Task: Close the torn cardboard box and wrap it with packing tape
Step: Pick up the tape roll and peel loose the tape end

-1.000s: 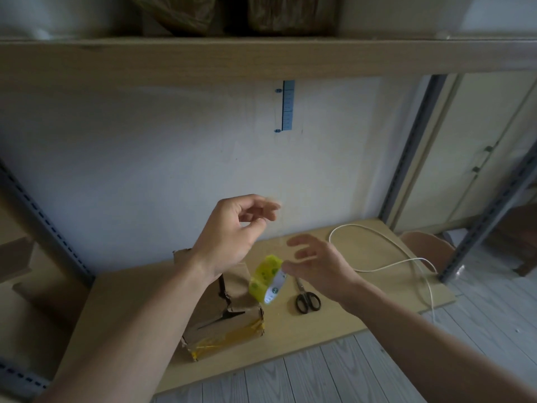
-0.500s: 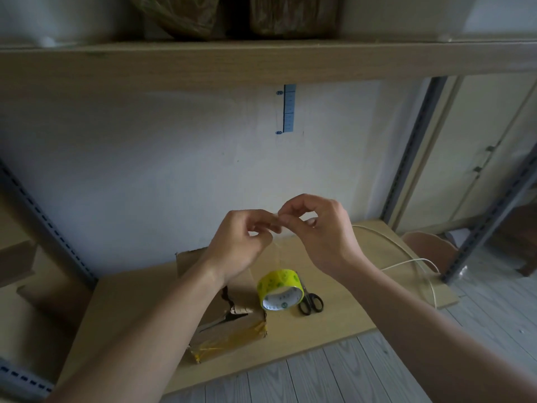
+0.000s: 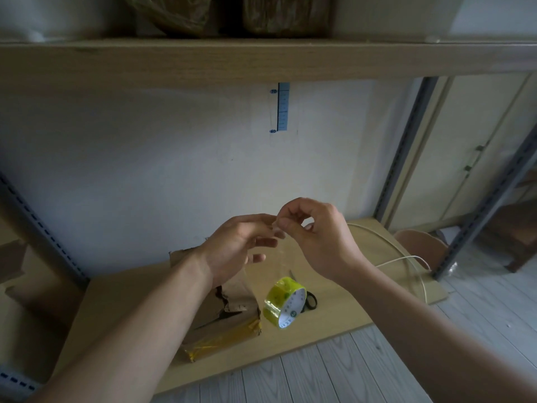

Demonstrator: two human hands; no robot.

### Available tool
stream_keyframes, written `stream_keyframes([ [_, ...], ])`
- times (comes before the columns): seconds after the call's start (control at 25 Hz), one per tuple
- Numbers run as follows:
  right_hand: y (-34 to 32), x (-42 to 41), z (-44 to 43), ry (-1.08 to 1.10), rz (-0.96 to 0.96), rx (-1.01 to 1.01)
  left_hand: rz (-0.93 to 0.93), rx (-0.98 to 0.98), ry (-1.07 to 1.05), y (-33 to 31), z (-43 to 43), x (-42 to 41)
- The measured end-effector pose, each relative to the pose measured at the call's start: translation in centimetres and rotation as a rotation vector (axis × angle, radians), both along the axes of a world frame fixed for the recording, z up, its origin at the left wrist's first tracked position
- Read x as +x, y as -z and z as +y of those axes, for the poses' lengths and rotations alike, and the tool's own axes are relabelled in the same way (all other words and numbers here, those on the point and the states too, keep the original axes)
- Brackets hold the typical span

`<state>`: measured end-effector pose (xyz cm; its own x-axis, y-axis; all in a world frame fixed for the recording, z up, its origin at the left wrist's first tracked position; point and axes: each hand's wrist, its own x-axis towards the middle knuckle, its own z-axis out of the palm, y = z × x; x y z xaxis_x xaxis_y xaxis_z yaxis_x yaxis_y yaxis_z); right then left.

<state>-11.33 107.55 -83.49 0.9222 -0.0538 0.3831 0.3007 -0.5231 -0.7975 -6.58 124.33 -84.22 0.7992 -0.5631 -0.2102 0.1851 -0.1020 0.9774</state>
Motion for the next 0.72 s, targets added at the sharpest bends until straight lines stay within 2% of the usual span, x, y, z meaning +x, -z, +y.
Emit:
stream_keyframes([
  [0.12, -0.1, -0.3, 0.0, -0.025, 0.011, 0.011, 0.017, -0.007, -0.045, -0.2, -0.1, -0.2],
  [0.32, -0.4, -0.5, 0.0, -0.008, -0.006, 0.057, -0.174, 0.003, -0.075, -0.7, 0.1, -0.5],
  [0.56, -0.5, -0.2, -0.3, 0.03, -0.017, 0.044, -0.396, 0.029, -0.223, -0.3, -0.6, -1.1],
  [0.72, -0.6, -0.3, -0.7, 0.053, -0.022, 0.06, -0.448, 0.026, -0.278, -0.1, -1.4, -1.5],
])
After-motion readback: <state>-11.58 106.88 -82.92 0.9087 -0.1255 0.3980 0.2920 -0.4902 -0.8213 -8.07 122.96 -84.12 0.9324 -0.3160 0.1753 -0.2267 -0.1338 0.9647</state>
